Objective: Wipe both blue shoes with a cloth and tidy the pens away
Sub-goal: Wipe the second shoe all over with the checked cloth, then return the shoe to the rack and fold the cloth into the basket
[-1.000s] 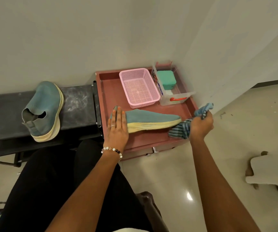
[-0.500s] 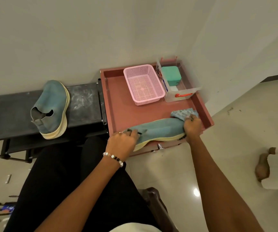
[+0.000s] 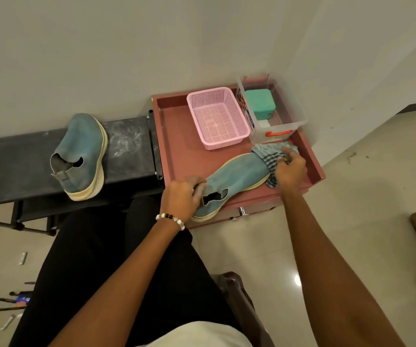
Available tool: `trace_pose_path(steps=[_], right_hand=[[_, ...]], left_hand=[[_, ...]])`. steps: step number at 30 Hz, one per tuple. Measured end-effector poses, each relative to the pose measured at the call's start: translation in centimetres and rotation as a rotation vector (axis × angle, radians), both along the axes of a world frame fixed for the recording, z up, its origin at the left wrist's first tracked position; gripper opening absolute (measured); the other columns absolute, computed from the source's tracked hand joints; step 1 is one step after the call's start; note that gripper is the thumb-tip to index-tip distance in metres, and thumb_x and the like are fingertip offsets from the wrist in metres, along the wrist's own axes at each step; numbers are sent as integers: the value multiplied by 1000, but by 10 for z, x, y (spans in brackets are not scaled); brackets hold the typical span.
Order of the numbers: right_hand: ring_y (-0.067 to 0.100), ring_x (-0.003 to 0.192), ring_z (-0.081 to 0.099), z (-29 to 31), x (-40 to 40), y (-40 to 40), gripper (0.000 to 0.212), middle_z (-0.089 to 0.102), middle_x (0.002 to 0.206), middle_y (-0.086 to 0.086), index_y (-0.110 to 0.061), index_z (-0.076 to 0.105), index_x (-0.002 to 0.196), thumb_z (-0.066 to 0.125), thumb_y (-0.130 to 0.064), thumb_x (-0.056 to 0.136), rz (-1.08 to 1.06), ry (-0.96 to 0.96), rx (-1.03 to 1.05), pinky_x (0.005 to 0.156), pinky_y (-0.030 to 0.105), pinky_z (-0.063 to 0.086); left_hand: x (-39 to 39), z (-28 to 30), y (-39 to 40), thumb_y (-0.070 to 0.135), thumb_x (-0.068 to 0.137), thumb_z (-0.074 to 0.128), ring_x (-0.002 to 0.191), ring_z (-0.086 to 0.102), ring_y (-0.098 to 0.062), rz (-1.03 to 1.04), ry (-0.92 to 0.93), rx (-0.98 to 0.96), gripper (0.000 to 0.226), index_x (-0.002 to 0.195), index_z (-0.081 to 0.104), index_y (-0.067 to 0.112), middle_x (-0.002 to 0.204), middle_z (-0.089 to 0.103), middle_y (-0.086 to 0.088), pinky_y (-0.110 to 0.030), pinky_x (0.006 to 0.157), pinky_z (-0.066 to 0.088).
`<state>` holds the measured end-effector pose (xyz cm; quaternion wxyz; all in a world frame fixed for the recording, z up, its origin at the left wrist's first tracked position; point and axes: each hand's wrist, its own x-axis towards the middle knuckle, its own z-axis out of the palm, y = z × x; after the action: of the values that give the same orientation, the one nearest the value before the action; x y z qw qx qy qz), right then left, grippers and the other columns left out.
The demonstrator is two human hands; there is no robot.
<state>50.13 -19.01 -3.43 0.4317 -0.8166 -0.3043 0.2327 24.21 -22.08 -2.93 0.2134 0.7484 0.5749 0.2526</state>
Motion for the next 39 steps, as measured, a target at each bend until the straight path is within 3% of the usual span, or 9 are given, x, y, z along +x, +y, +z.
trace_pose_path(steps=[5,7,10,15,20,24,29,33,39], right_hand=[[16,79,57,-9,-58,-37,18,64,87,9,-2,63,103,63,-7,85,-80,132,53,82,29,49],[18,76,58,-20,-81,-51,33,60,82,3,-7,58,101,75,-25,79,-71,227,17,78,35,52],[21,88,64,-28,-105,-63,62,63,100,2,-16,47,111,81,-43,66,-22,409,-85,76,43,56],[20,80,67,-28,-111,-62,42,63,101,4,-11,49,111,73,-14,77,39,512,-164,56,40,59],[24,76,70,-31,-101,-71,21,71,87,6,-19,60,84,64,-8,67,205,346,-201,68,48,59],[22,81,70,3,-96,-76,26,72,94,9,-9,65,102,57,4,81,317,364,-154,69,39,59],[18,54,66,53,-98,-78,12,69,75,11,-9,62,95,56,-2,88,378,278,-110,52,30,57],[34,66,69,82,-123,-76,21,68,76,24,7,61,93,58,-10,81,454,84,2,60,47,58],[24,72,69,127,-206,-39,43,73,82,6,-9,66,114,53,-26,77,675,-60,168,68,48,57]], left_hand=[[2,-7,14,18,89,63,83,67,-20,171,-28,-160,17,102,73,12,95,73,-4,-36,80,54],[6,-14,19,26,88,66,95,63,-22,99,4,-260,28,110,70,9,106,70,-7,-37,87,51],[10,-19,24,44,80,72,99,59,-23,-48,107,-431,50,117,65,10,110,65,-9,-35,87,48],[20,-7,24,48,68,79,85,57,-24,-89,367,-507,53,100,64,9,98,62,-8,-30,70,45],[30,9,14,20,85,68,102,60,-35,-106,489,-498,33,112,60,1,111,59,-17,-34,79,48],[16,21,2,11,91,55,89,62,-38,55,277,-481,20,96,65,-6,97,65,-24,-34,68,44],[-12,40,-13,13,85,60,58,47,-28,238,-52,-440,35,53,49,3,56,45,-15,-30,53,37],[-34,66,-32,11,80,61,55,48,-20,398,-236,-359,21,65,65,-4,57,53,-11,-36,55,49],[-101,99,-38,8,82,59,71,63,-22,629,-389,-135,17,75,74,11,71,69,-8,-34,66,53]])
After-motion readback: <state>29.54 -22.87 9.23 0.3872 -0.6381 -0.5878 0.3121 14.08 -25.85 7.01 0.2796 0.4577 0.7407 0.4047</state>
